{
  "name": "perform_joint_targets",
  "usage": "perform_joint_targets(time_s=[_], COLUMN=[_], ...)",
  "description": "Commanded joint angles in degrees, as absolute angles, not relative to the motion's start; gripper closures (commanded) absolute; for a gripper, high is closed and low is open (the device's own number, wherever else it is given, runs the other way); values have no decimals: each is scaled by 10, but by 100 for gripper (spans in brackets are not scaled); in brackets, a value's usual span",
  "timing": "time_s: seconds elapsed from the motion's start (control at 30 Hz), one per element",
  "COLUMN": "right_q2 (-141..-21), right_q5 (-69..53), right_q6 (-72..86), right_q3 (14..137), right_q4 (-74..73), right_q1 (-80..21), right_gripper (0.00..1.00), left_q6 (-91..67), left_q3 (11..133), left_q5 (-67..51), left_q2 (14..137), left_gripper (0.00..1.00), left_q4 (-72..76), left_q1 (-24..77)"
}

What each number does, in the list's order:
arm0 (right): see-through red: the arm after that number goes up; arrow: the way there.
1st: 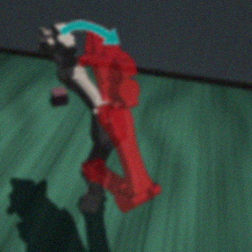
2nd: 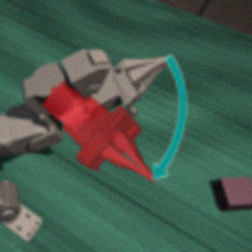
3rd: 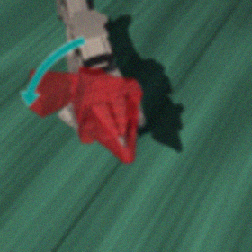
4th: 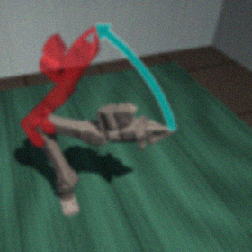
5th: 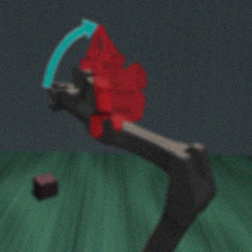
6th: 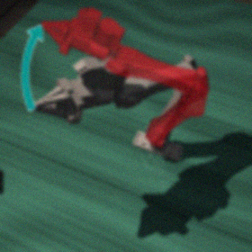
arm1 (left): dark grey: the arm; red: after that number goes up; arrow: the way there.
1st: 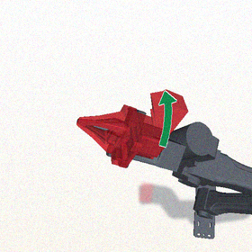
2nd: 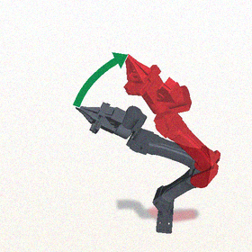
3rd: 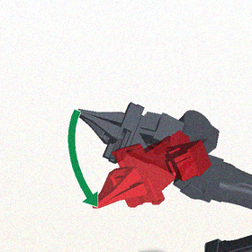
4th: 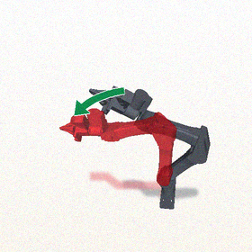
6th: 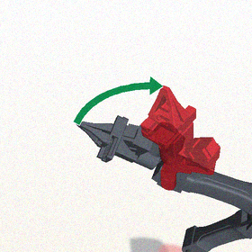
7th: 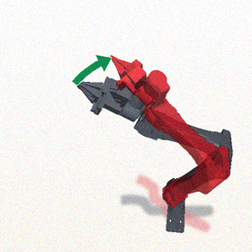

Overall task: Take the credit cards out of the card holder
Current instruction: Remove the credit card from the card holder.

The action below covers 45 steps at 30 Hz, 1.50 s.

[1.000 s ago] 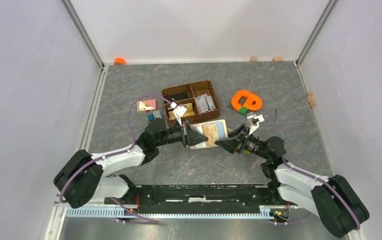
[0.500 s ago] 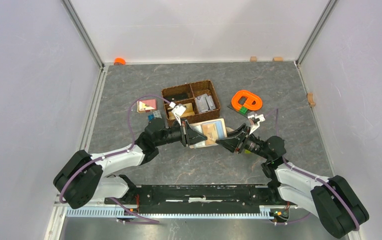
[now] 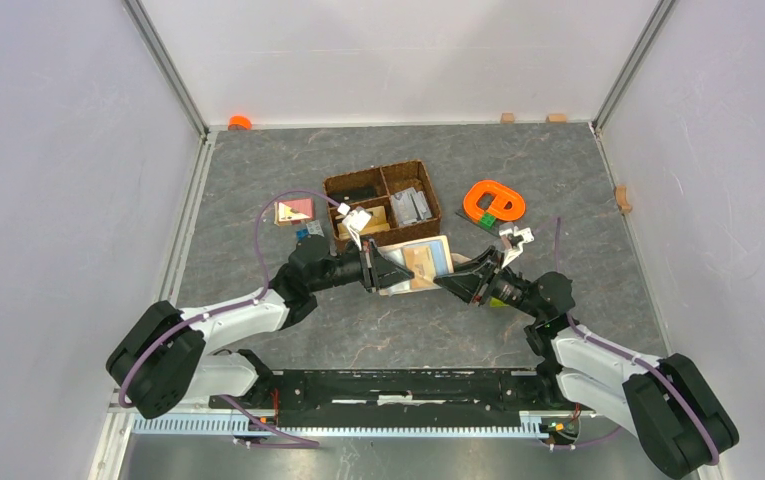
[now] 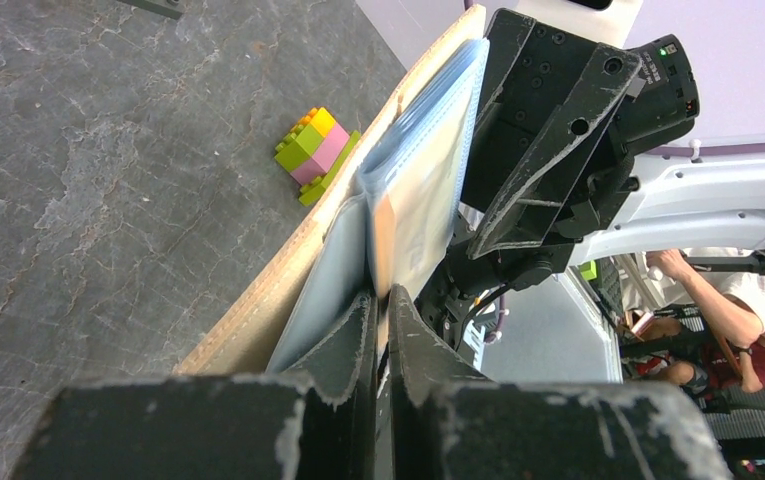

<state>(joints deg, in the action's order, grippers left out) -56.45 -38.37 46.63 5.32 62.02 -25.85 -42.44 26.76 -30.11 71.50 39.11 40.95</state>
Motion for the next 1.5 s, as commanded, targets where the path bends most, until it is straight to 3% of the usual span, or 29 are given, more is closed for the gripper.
perform_joint_targets(time_s=[0.0,0.27,0.8,1.47], right_q2=[-551,-552,-556,-608], right_q5=[-387,-387,-398,-431], right_q6=[473,476,494,556], right_q3=[51,48,42,33], right_q4=[665,669,706,827], right_q1=[-255,-252,-250,-250], right_gripper=[64,74,75,91], left_q6=[-431,-431,-430,-439], left_q3=[268,267,272,286], left_q5=[-277,-278,-272,-297], left_q2=[703,701,710,756], left_gripper=[98,98,98,98], left_q4=[396,397,383,395], left_q1=[400,399,394,392])
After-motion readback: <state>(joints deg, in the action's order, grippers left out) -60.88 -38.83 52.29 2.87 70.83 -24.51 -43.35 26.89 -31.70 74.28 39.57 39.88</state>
